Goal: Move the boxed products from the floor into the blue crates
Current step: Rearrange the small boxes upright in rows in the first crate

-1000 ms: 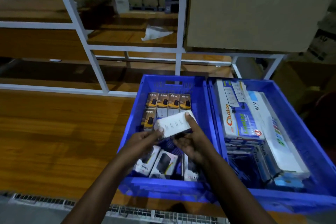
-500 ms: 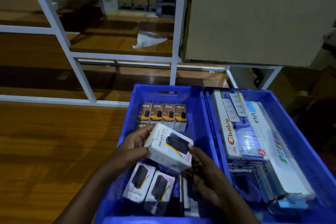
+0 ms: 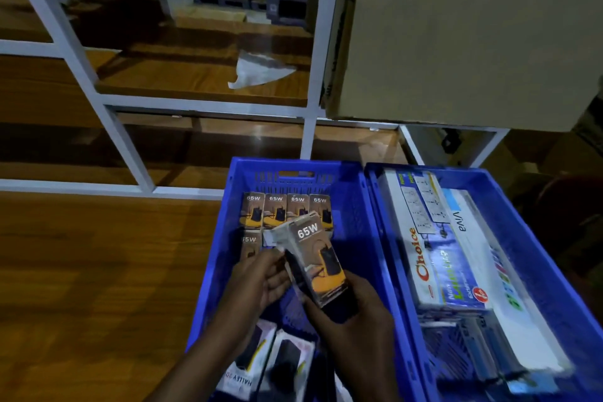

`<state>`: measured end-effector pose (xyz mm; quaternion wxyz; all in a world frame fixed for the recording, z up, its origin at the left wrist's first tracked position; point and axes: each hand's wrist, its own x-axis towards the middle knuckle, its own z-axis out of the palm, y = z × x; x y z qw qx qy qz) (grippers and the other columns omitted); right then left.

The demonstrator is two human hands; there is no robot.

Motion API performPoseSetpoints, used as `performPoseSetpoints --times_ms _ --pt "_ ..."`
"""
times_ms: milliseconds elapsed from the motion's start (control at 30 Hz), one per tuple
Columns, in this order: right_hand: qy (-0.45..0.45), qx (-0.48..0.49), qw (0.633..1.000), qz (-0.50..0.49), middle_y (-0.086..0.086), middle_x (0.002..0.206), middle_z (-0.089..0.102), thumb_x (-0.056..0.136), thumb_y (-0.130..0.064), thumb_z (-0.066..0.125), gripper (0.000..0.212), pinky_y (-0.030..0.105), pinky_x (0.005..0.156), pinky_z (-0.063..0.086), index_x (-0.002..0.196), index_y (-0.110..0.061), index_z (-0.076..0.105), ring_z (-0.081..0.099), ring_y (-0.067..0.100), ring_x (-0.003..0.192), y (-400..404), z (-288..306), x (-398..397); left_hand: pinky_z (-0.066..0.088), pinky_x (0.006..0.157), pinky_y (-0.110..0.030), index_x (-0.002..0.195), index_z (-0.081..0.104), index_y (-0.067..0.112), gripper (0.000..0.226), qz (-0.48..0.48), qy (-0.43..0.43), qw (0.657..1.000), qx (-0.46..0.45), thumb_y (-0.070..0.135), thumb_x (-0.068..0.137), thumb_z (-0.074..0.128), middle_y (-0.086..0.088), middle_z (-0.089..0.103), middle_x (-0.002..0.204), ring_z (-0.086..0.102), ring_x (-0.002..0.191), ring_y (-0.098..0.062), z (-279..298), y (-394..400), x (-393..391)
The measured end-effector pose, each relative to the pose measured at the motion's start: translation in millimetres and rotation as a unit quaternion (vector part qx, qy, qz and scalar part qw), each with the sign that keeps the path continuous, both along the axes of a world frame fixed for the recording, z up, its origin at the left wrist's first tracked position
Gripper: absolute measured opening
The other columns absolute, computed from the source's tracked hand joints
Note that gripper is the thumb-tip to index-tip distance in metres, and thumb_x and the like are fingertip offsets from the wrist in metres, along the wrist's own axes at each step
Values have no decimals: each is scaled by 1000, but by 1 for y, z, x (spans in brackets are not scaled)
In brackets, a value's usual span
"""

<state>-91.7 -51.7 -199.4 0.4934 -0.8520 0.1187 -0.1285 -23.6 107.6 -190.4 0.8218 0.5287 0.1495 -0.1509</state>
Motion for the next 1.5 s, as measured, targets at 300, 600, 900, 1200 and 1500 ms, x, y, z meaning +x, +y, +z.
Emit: performPoseSetpoints --times_ms 300,600,900,1200,1500 --pt "-16 -113 990 81 -23 110 65 70 -70 76 59 10 82 49 120 -40 64 63 -6 102 22 2 1 53 60 -22 102 78 11 25 -73 -30 994 74 30 86 74 2 79 80 75 70 -11 9 15 3" --pt "260 297 907 146 8 108 79 93 -32 69 25 34 99 53 106 -15 81 73 21 108 18 11 22 57 73 -33 79 78 12 25 -149 -1 984 101 35 89 74 -9 75 83 72 76 -25 -16 36 4" --pt "367 234 900 -4 17 83 74 83 -43 79 43 43 74 54 98 -2 81 70 34 78 18 -36 70 35 56 -29 62 56 18 49 -188 -43 903 384 65 73 65 6 52 56 53 56 -11 -55 32 12" --pt "363 89 909 186 -2 69 62 97 -6 48 22 10 33 28 88 -11 67 54 -1 33 62 -48 109 52 95 -37 122 58 18 28 -301 -40 793 528 25 95 58 -11 62 131 62 119 -31 -68 38 -2" --pt "324 -207 887 256 16 125 67 110 -22 35 39 25 73 45 128 -2 63 64 31 116 54 -72 109 55 97 -40 134 57 16 44 -362 -69 733 572 19 91 65 -11 64 133 63 122 -31 -70 37 -3"
